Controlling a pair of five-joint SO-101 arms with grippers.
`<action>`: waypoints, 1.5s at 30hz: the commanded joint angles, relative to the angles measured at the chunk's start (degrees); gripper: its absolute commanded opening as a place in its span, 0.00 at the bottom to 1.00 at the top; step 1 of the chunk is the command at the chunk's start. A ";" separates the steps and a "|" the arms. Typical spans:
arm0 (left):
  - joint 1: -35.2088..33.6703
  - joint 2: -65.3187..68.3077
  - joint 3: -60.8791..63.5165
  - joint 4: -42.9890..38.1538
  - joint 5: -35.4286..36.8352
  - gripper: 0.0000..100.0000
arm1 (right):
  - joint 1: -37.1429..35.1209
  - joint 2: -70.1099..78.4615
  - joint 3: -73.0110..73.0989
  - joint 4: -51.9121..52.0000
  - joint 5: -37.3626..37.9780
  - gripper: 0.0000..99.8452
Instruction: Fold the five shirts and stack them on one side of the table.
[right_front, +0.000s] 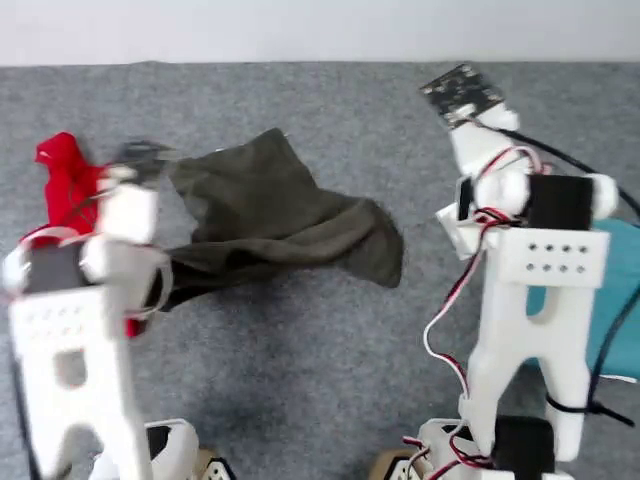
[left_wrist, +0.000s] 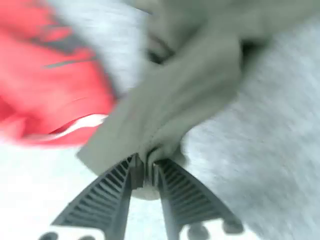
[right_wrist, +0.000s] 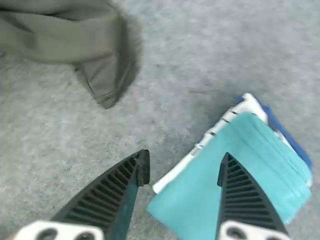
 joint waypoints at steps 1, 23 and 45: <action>-11.60 -6.24 -1.10 1.32 0.18 0.01 | -3.12 1.63 0.35 2.07 0.18 0.23; -25.58 -7.03 8.04 -11.78 0.44 0.01 | -35.03 32.40 1.05 2.15 -3.16 0.23; -25.58 -7.03 9.10 -12.57 0.35 0.01 | -42.95 46.81 0.88 -10.68 -2.81 0.26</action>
